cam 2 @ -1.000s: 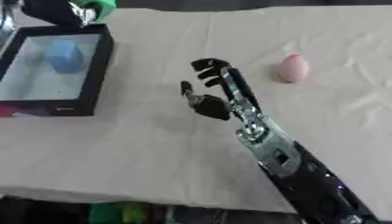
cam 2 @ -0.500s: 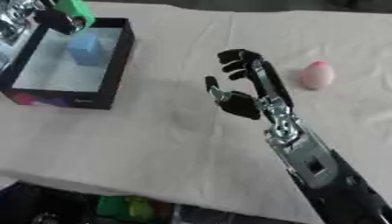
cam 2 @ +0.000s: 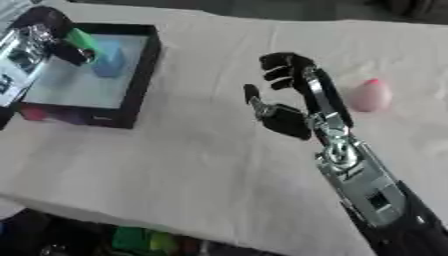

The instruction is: Pick up the objects with one hand, pass them to the other hand, and then place them into the box on the other side of the table.

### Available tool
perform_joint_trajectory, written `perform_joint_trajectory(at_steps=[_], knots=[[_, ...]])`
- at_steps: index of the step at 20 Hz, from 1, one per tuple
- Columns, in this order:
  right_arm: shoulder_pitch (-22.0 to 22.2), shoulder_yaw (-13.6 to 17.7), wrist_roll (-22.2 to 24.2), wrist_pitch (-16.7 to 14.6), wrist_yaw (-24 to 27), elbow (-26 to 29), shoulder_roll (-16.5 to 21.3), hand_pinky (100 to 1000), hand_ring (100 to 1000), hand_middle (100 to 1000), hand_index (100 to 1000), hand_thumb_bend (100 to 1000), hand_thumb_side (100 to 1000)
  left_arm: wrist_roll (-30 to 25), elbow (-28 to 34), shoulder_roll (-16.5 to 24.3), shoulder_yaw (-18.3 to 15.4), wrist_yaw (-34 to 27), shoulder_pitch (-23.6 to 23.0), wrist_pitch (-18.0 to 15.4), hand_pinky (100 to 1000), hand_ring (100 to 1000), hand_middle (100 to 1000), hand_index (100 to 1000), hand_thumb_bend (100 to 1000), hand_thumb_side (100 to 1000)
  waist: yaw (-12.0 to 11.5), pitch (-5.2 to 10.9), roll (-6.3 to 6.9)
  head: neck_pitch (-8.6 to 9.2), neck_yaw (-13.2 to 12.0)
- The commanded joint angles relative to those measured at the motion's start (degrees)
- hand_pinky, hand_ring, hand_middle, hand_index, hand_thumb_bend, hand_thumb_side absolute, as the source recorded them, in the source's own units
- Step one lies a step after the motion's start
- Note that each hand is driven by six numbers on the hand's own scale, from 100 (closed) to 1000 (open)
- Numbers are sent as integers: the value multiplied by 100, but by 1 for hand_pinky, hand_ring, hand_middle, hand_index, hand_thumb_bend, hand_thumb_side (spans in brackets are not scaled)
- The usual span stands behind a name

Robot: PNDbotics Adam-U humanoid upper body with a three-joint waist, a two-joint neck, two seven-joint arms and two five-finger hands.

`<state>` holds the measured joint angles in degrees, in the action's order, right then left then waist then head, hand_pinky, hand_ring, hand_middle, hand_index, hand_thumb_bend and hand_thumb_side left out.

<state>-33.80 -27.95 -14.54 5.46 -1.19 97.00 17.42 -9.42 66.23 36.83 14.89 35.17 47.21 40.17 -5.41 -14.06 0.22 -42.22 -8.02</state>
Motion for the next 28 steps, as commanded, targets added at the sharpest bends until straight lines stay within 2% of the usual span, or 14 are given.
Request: perform_joint_trajectory(at_steps=[1,2,3,6,10,12,14,16,18,20,23,26,28], knots=[[-97,54,-29,4,44,147,85,667,689,654,730,263,118,74,-193,79,-122,34,62,-13,820,767,659,796,434,304,4,79,18,80,-18],[-98,52,-29,6,46,150,83,667,688,654,729,262,118,67,-278,70,-125,81,63,5,840,791,689,835,502,384,6,75,18,88,-12],[-99,51,-29,7,48,152,80,667,688,653,729,260,119,44,-362,61,-128,133,67,32,856,802,697,861,567,428,7,72,19,92,-7],[-98,44,-29,9,48,152,77,667,687,653,729,258,121,-120,-556,39,-142,325,81,106,883,824,717,888,705,463,9,66,18,90,14],[-91,38,-40,11,45,136,70,667,687,652,729,256,122,-295,-582,44,-179,551,93,147,889,830,719,895,761,454,0,65,25,74,40],[-89,34,-40,7,37,134,68,667,687,652,728,256,122,-350,-522,63,-194,621,94,141,884,823,708,888,744,443,-4,68,31,63,49],[-88,42,-52,1,31,136,71,667,687,653,729,253,122,-334,-374,95,-214,647,83,129,868,811,690,874,637,417,-7,74,40,44,89],[-100,74,-77,-3,25,161,93,668,690,655,730,258,117,-186,-41,137,-260,555,27,119,840,793,676,858,443,390,-9,80,42,14,197],[-125,145,-100,30,25,213,149,670,694,660,733,261,117,116,482,192,-326,273,-102,104,802,773,699,844,295,403,-3,85,37,-9,310],[-162,274,-116,143,45,287,249,674,704,671,737,273,127,574,1090,241,-410,-165,-279,56,759,761,700,825,205,422,8,92,27,-23,400],[-257,476,155,524,71,404,485,687,735,703,745,286,164,1501,1941,222,-552,-1120,-572,-299,705,758,684,801,100,467,19,102,10,-20,528],[-358,719,864,1047,151,520,777,694,750,721,758,274,214,2325,2522,146,-572,-2148,-858,-1020,687,761,687,804,100,521,26,103,-6,-3,655],[-415,888,1325,1308,200,579,993,700,758,728,762,273,224,2673,2731,46,-551,-2747,-1005,-1471,681,764,690,804,100,576,29,102,-19,11,706]])
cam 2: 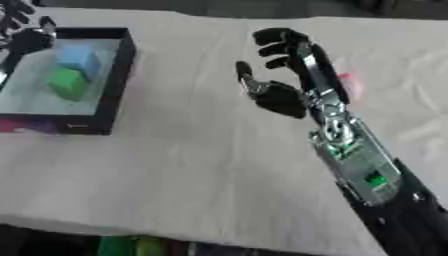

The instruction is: Pick up the objects with one hand, pass them to the other hand, and then place them into the box on the other side of the table.

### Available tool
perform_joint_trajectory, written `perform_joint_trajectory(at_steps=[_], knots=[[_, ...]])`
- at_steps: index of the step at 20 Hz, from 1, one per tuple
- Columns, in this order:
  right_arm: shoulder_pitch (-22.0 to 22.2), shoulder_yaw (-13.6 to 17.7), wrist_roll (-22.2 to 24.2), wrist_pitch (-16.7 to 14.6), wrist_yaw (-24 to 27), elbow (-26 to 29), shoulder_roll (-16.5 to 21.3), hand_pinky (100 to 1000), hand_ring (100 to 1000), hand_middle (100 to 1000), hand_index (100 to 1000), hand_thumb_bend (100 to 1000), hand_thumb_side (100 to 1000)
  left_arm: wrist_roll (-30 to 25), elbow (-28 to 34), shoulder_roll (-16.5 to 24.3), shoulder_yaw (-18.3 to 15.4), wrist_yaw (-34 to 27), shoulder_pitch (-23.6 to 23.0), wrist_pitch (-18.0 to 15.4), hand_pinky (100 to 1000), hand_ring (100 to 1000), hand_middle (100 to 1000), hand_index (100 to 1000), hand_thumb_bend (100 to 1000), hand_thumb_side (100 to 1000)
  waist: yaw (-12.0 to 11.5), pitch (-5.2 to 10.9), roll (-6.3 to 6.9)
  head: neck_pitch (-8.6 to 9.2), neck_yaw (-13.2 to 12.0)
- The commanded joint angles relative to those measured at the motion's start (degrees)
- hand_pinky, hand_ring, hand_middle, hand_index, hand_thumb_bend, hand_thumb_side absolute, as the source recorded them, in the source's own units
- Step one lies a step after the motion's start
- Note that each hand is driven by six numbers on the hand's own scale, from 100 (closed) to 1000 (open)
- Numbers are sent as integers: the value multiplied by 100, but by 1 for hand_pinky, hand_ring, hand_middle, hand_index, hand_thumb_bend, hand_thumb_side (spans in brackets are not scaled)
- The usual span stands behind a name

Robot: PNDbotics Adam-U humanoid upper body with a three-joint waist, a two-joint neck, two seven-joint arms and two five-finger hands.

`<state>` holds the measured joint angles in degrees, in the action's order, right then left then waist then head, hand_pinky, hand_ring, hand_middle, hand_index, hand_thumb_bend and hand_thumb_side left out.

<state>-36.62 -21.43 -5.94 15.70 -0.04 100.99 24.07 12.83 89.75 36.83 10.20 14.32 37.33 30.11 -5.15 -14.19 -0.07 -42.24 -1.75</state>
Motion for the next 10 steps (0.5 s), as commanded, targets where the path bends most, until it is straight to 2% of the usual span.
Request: perform_joint_trajectory(at_steps=[1,6,8,9,10], knots=[[-157,313,664,382,139,185,430,702,762,731,764,274,228,595,447,-20,-84,-936,-76,-658,679,766,691,806,100,602,4,113,1,28,102],[-315,571,1348,565,287,45,919,720,778,748,772,295,216,1117,700,-425,-136,-1639,-286,-1420,674,772,696,836,100,667,-7,90,-28,105,237],[-384,589,1614,549,157,-49,1092,734,789,761,780,250,210,1268,792,-559,-149,-1742,-357,-1619,674,771,696,835,100,666,-18,76,-33,141,289],[-414,595,1753,532,69,-102,1168,737,792,765,782,320,210,1306,825,-597,-140,-1777,-387,-1681,673,771,697,833,100,665,-23,71,-34,158,313],[-446,605,1886,513,-18,-164,1245,740,794,767,783,325,204,1322,852,-620,-123,-1786,-414,-1712,673,771,697,832,100,666,-29,66,-35,175,336]])
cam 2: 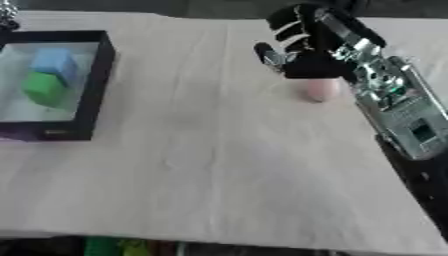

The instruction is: Pick up the objects with one hand, pass them to the other hand, and then place them into the box on the other side of the table.

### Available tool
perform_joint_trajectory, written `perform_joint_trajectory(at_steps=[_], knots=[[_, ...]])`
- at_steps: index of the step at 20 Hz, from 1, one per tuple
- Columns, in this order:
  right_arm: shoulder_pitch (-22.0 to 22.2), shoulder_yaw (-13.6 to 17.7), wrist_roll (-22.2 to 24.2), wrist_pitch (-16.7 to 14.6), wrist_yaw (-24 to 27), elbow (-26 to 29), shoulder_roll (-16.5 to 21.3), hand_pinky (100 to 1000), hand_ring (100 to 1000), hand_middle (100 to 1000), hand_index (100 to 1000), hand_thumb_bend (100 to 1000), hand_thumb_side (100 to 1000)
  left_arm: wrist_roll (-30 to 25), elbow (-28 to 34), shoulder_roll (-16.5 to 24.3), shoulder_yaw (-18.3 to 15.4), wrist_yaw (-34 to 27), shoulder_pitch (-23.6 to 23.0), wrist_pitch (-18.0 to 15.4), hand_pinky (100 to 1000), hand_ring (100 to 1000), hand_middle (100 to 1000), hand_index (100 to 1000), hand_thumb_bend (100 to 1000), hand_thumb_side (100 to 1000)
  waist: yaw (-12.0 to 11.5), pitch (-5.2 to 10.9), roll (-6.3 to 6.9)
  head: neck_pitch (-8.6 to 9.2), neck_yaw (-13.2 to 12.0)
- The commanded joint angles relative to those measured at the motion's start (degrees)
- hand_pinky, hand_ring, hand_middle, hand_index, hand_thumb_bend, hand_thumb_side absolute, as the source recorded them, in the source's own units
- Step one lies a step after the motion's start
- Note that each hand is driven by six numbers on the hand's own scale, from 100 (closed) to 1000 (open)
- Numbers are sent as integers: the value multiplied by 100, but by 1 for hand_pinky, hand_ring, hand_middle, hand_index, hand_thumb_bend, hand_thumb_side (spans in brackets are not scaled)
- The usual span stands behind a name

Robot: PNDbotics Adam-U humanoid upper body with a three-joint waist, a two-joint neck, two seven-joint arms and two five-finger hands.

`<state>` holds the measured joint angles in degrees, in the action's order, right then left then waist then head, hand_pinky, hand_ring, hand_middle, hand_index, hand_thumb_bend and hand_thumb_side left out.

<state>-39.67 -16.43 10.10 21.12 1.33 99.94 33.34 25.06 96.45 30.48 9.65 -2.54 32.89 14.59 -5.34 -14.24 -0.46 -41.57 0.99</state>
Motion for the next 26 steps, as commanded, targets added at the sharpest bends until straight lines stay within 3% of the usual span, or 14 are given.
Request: perform_joint_trajectory(at_steps=[1,2,5,8,12,18,26], knots=[[-172,119,402,-53,-231,-123,386,745,798,771,786,332,194,105,203,0,-54,-98,10,-166,673,771,696,829,100,667,-14,67,3,122,85],[-204,126,534,-76,-301,-199,461,755,808,779,792,305,185,105,220,-13,-42,-91,-7,-162,673,771,696,826,100,671,-21,65,1,134,112],[-318,114,1057,-180,-582,-505,701,777,824,794,799,374,157,109,273,-53,-30,-79,-49,-173,669,767,692,822,100,672,-41,58,-13,167,202],[-439,141,1551,-415,-927,-951,837,794,838,805,804,393,100,93,348,-93,1,-64,-57,-217,665,761,687,816,100,667,-68,42,-19,207,266],[-575,195,1967,-762,-1341,-1511,904,810,847,809,807,391,100,33,465,-116,51,-25,-57,-259,663,758,684,810,100,656,-93,6,-17,252,330],[-734,254,2299,-1000,-1846,-2019,1042,827,851,808,808,391,100,6,554,-118,69,37,-79,-269,661,756,678,803,100,653,-103,-46,-13,282,367],[-787,299,2309,-1115,-2313,-2478,1033,836,855,813,810,387,100,33,575,-125,65,20,-89,-207,659,755,674,798,100,655,-124,-106,1,327,433]])
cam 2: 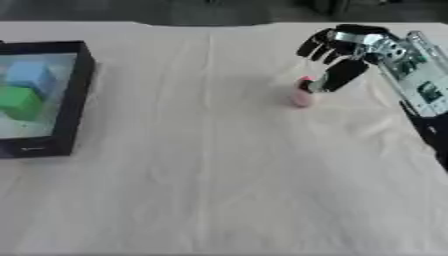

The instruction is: Pick up the objects with one hand, pass them to the other hand, and then place them into the box on the other side of the table.

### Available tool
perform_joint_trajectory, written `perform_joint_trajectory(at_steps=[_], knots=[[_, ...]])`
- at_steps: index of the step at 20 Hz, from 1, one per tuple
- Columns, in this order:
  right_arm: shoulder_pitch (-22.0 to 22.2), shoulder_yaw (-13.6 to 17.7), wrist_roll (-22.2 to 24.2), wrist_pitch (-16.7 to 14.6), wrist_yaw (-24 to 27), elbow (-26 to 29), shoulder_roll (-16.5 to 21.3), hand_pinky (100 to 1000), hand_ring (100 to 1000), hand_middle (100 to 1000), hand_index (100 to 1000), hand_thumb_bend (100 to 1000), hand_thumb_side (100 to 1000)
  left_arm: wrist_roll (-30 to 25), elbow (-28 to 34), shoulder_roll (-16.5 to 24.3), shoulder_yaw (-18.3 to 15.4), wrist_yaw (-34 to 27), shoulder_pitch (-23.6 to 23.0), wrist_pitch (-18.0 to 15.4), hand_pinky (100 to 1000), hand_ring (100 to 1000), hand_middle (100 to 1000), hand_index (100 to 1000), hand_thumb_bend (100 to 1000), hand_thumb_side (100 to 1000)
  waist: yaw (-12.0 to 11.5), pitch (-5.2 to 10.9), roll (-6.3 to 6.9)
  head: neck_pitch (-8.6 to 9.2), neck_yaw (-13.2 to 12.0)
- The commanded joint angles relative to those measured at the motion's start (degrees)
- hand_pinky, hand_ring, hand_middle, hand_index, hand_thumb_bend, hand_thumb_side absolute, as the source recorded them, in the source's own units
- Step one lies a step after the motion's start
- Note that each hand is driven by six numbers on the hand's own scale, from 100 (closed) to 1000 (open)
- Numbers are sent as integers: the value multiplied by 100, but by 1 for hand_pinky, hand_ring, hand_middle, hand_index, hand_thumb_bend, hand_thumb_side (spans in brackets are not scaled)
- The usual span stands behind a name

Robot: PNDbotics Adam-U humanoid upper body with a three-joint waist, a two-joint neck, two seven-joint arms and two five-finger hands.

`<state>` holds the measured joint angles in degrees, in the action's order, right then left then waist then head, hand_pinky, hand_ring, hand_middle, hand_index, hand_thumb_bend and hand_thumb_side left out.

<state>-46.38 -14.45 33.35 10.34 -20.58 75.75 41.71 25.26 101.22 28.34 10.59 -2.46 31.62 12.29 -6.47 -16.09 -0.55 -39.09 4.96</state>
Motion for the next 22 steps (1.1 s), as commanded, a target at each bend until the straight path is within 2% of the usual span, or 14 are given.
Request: perform_joint_trajectory(at_steps=[1,7,13,17,22], knots=[[-118,100,-23,-45,-155,-110,184,837,855,812,810,385,100,18,100,86,-28,7,41,29,659,755,674,798,100,655,-15,68,11,85,46],[-119,62,-122,-125,-376,-343,103,841,858,814,810,386,100,55,117,61,-23,-9,77,57,658,754,672,795,100,656,-53,-11,32,138,93],[-158,96,-430,-130,-690,-661,10,844,857,811,807,372,100,65,201,43,-23,-14,96,32,659,754,669,793,100,655,-110,-103,52,206,153],[-174,103,-641,-144,-845,-772,-13,840,841,793,796,321,100,66,236,38,-24,-10,88,36,659,754,668,791,100,658,-122,-140,61,221,171],[-173,80,-822,-129,-933,-817,-34,836,825,769,783,306,100,75,248,18,-26,-27,67,40,659,753,666,789,100,663,-133,-164,70,246,182]])
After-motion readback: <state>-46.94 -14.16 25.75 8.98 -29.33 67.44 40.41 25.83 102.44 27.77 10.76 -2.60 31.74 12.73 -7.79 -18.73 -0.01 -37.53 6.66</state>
